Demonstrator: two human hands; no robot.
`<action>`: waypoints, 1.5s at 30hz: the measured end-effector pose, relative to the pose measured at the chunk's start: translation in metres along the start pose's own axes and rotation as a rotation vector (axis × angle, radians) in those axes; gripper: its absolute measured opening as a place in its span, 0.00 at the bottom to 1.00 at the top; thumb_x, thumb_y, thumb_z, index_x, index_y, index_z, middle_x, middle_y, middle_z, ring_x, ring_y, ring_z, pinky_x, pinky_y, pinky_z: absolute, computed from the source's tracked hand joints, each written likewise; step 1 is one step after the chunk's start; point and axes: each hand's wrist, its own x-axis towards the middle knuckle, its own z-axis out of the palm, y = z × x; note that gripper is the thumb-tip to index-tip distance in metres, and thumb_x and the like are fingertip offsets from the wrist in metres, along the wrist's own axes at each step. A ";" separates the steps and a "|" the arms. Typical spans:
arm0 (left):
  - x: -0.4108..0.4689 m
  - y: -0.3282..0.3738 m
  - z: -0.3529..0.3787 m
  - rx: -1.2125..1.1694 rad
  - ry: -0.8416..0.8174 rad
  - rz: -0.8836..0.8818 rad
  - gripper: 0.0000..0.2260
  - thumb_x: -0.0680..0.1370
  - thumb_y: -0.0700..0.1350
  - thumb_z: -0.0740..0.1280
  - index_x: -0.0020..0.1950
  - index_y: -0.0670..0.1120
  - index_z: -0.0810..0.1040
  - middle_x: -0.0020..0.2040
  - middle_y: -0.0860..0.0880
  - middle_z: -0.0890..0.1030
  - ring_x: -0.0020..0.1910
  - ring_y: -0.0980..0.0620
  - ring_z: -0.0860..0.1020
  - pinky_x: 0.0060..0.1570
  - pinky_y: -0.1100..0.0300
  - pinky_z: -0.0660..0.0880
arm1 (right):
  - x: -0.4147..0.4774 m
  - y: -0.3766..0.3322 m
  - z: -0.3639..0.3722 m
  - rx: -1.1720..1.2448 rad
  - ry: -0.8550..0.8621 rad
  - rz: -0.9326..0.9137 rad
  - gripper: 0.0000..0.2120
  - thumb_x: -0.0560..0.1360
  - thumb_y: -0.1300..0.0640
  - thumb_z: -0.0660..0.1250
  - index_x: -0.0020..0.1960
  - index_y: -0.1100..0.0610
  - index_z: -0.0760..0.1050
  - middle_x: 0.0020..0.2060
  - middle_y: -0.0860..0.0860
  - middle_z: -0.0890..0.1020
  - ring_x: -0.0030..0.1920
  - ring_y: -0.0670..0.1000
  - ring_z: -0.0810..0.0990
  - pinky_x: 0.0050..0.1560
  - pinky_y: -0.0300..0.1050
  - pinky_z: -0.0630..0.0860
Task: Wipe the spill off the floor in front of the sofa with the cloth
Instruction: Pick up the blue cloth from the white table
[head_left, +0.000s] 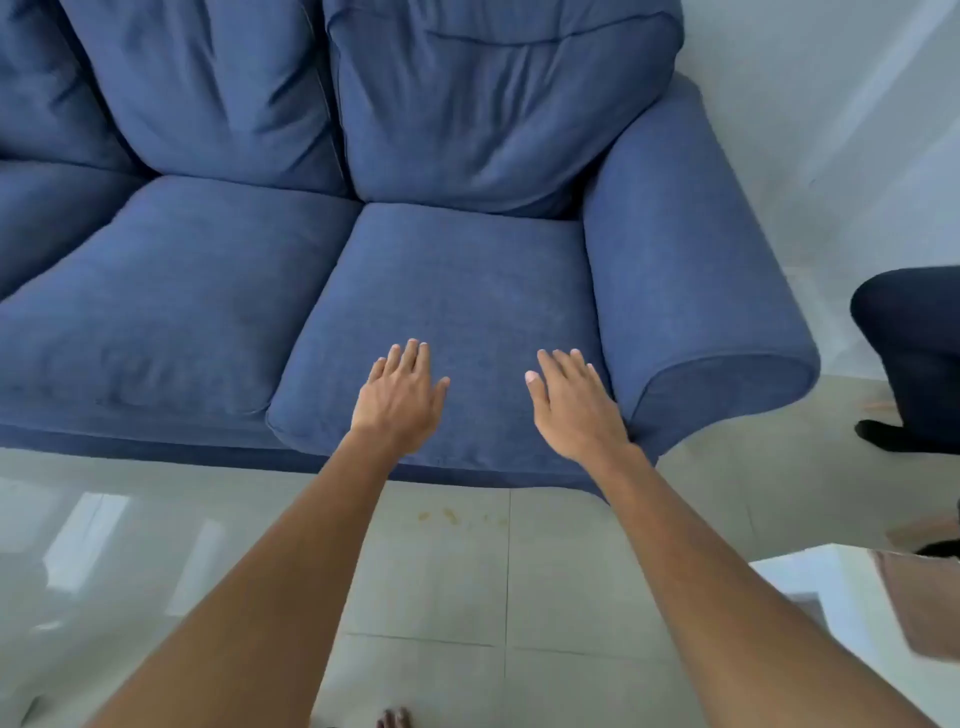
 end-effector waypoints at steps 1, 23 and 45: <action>0.002 0.000 0.018 0.020 0.011 -0.011 0.28 0.83 0.54 0.49 0.78 0.38 0.53 0.79 0.41 0.57 0.78 0.42 0.55 0.76 0.49 0.54 | -0.001 0.003 0.019 -0.023 0.023 -0.007 0.25 0.84 0.49 0.49 0.76 0.61 0.60 0.73 0.58 0.68 0.77 0.61 0.57 0.76 0.55 0.54; -0.068 -0.027 0.144 -0.019 0.090 0.150 0.23 0.83 0.52 0.50 0.67 0.36 0.64 0.69 0.40 0.68 0.69 0.42 0.66 0.68 0.48 0.63 | -0.086 0.039 0.168 -0.056 0.220 0.065 0.26 0.84 0.49 0.47 0.78 0.60 0.55 0.77 0.62 0.60 0.78 0.62 0.53 0.78 0.57 0.50; -0.165 0.167 0.137 -0.103 -0.026 0.468 0.22 0.82 0.54 0.51 0.64 0.37 0.68 0.65 0.41 0.72 0.67 0.40 0.68 0.66 0.45 0.65 | -0.341 0.200 0.033 -0.071 0.358 0.501 0.21 0.83 0.50 0.50 0.68 0.61 0.69 0.65 0.62 0.74 0.68 0.64 0.68 0.68 0.58 0.63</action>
